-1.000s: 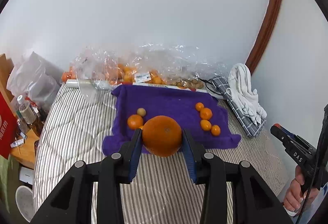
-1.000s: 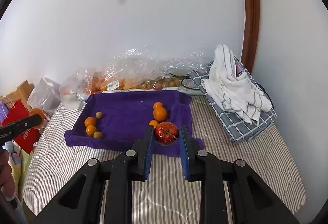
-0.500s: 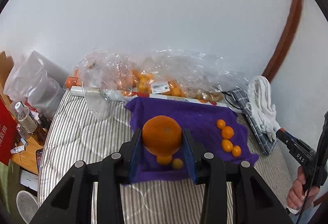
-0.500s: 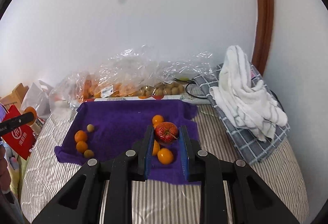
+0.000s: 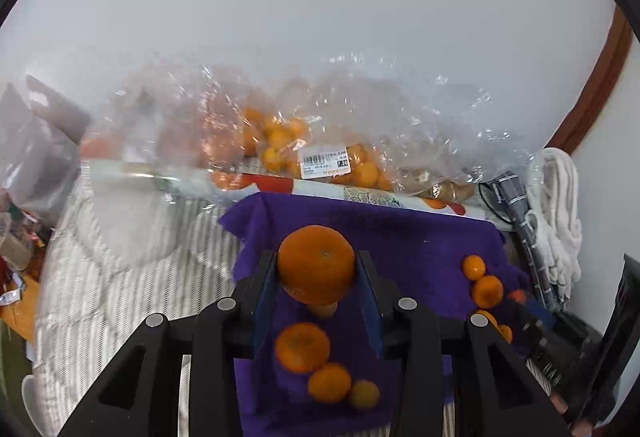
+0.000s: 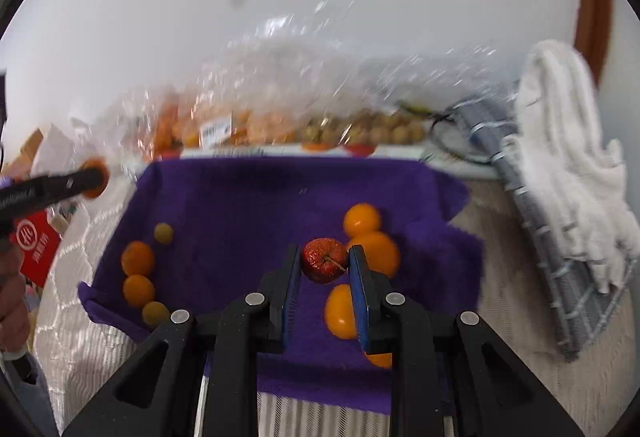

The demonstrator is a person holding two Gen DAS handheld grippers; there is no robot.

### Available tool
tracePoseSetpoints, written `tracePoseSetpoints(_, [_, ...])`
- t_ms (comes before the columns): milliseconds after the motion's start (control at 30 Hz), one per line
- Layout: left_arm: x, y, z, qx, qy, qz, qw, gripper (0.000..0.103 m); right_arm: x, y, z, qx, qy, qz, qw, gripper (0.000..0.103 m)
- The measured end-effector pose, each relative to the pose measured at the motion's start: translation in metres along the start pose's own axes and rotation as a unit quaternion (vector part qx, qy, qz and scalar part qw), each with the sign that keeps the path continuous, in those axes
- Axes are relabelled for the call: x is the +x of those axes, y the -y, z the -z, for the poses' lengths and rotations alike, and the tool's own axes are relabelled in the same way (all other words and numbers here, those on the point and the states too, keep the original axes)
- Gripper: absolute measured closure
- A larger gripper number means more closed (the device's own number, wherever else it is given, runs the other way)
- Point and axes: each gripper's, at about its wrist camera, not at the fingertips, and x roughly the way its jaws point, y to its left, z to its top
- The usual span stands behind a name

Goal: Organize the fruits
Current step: 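Open right gripper dropping the red fruit onto the towel while left gripper releases the orange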

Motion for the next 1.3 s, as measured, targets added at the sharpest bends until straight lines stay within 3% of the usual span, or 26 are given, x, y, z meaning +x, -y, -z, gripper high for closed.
tracePoseSetpoints(333, [0.059, 0.005, -0.002, 0.004, -0.027, -0.019, 0.9995, 0.066, 0.051, -0.033, 0.01, -0.046, -0.036, 0.004, 0.998, 0.079])
tracePoseSetpoints(533, [0.075, 0.003, 0.002, 0.004, -0.046, -0.007, 0.9989, 0.066, 0.057, -0.044, 0.011, -0.065, -0.043, 0.003, 0.997, 0.079])
tracePoseSetpoints(1000, [0.095, 0.003, 0.007, 0.012, -0.068, -0.022, 0.9974, 0.066, 0.063, -0.045, 0.009, -0.058, -0.044, 0.008, 0.997, 0.078])
tracePoseSetpoints(1067, [0.096, 0.003, 0.007, 0.015, -0.072, -0.024, 0.997, 0.066, 0.062, -0.044, 0.01, -0.057, -0.045, 0.008, 0.997, 0.074])
tracePoseSetpoints(1133, [0.096, 0.005, 0.006, 0.02, -0.071, -0.026, 0.997, 0.065, 0.06, -0.044, 0.009, -0.052, -0.043, 0.005, 0.998, 0.059])
tracePoseSetpoints(1200, [0.093, 0.005, 0.005, 0.023, -0.063, -0.024, 0.9974, 0.056, 0.056, -0.044, 0.008, -0.045, -0.039, -0.003, 0.998, 0.055])
tracePoseSetpoints(1300, [0.085, 0.008, 0.001, 0.027, -0.052, -0.012, 0.9982, 0.05, 0.043, -0.043, 0.006, -0.036, -0.03, -0.008, 0.999, 0.053])
